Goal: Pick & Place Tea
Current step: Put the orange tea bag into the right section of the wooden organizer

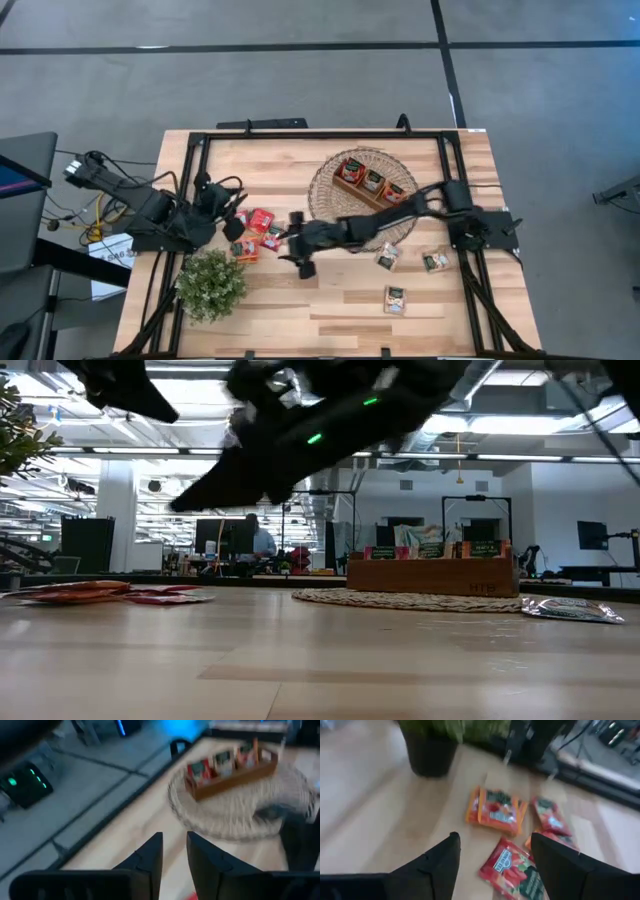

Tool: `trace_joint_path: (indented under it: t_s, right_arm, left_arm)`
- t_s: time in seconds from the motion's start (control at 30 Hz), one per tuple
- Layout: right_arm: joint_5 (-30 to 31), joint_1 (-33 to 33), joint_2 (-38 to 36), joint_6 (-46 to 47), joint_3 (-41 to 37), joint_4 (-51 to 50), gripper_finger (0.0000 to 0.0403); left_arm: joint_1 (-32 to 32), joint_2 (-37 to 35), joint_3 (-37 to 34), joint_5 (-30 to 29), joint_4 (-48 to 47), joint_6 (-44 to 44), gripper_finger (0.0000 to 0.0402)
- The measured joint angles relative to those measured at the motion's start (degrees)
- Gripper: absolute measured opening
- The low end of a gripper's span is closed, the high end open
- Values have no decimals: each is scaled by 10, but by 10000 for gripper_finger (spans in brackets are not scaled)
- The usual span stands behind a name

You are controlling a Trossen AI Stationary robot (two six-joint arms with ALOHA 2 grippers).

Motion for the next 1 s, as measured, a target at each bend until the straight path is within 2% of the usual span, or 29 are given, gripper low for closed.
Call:
trace_joint_path:
  t_s: [0.07,0.2,0.43,0.53,0.67,1.0]
  right_arm:
    - [0,-7,43,-18,67,-49,225]
    - [5,-11,112,-93,187,-138,218]
    - [10,-8,206,-249,333,-223,217]
    - [41,-8,227,-296,356,-232,214]
    - [45,-8,237,-361,364,-227,208]
    - [14,-25,237,-422,363,-194,171]
  left_arm:
    - [0,-1,-2,-20,1,4,78]
    - [0,-1,-2,-23,2,4,78]
    - [0,6,-2,-13,7,1,78]
    - [0,7,-2,-9,7,2,78]
    - [0,7,-2,-9,7,7,78]
    - [0,7,-2,-9,13,18,78]
